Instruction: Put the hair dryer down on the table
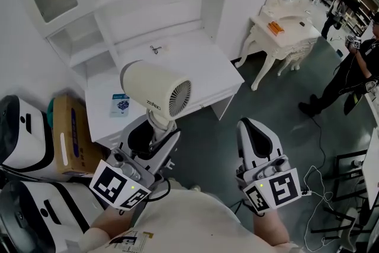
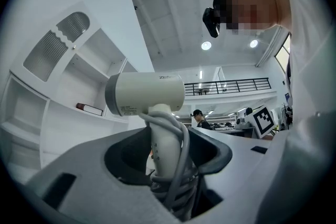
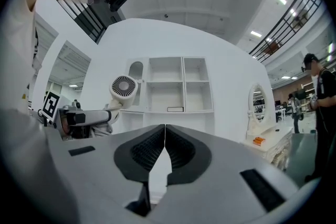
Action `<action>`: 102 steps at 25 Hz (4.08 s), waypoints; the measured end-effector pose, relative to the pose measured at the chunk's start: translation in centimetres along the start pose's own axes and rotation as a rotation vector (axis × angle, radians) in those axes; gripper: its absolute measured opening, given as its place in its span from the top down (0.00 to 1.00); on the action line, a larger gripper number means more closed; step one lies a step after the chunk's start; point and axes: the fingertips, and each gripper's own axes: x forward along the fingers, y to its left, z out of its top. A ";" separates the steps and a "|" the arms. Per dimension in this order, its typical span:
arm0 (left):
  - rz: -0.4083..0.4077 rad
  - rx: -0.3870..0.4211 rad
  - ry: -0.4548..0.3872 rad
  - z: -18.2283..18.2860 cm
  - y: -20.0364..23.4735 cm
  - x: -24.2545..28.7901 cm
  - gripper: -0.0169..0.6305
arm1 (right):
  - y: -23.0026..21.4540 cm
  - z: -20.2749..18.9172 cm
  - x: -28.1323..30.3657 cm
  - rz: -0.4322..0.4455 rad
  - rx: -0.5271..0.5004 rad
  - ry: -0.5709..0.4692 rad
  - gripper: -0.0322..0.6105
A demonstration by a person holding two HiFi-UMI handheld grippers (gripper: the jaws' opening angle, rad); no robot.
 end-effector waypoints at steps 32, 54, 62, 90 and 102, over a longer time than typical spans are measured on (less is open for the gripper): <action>-0.043 0.028 -0.033 -0.8 1.1 4.6 0.64 | -4.9 -0.7 3.2 -0.008 -0.008 -0.028 0.92; -0.079 -0.013 -0.024 -2.5 21.0 18.2 0.64 | -11.5 -0.7 27.0 0.024 0.002 -0.028 0.92; -0.135 -0.035 -0.014 -3.4 25.7 21.1 0.64 | -12.9 -0.3 33.5 -0.019 -0.016 -0.028 0.92; -0.054 -0.043 -0.010 -4.8 30.1 26.9 0.64 | -18.2 -1.5 40.0 0.031 0.017 0.002 0.92; -0.014 -0.060 0.035 -6.5 28.9 28.3 0.64 | -19.9 -3.2 40.2 0.090 0.076 0.027 0.92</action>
